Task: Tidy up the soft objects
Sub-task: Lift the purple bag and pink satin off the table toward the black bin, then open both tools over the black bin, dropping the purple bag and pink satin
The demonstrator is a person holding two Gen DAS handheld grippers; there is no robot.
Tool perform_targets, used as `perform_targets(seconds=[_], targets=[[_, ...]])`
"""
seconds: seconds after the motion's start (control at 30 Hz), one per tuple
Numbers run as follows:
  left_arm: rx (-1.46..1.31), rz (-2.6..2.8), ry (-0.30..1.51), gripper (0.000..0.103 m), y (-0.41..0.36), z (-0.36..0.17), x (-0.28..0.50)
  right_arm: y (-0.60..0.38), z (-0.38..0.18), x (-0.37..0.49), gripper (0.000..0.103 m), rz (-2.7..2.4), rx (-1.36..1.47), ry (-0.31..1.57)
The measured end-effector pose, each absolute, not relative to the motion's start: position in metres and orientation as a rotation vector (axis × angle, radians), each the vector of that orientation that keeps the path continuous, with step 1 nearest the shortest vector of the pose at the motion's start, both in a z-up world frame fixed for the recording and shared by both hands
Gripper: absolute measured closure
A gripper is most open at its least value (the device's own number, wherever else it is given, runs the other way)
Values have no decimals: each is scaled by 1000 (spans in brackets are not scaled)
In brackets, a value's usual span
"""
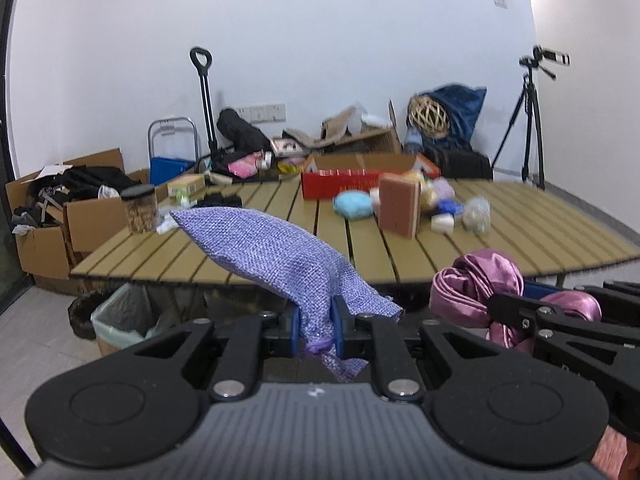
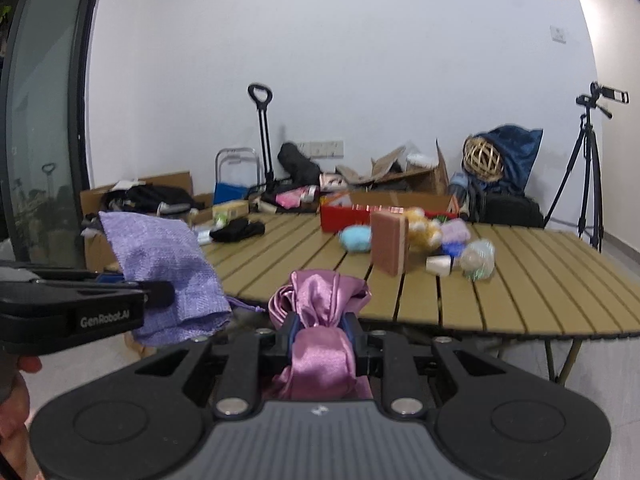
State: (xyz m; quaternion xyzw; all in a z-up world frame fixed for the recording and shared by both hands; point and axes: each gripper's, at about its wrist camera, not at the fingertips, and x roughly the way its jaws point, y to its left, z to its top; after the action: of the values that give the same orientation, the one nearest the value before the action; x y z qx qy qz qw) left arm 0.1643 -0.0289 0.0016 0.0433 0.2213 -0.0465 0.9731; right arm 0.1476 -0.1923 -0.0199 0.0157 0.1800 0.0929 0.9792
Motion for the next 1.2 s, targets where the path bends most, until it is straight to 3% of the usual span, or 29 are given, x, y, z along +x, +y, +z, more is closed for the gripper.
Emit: perform_targets(seconds=[0.37, 0.83, 1.2], targets=[[130, -130, 628, 87, -28, -69, 165, -181, -86, 155, 81, 199, 22, 571], [233, -206, 979, 87, -47, -189, 231, -182, -190, 223, 81, 221, 12, 852], [326, -273, 1129, 88, -60, -260, 264, -182, -255, 271, 81, 248, -10, 997]])
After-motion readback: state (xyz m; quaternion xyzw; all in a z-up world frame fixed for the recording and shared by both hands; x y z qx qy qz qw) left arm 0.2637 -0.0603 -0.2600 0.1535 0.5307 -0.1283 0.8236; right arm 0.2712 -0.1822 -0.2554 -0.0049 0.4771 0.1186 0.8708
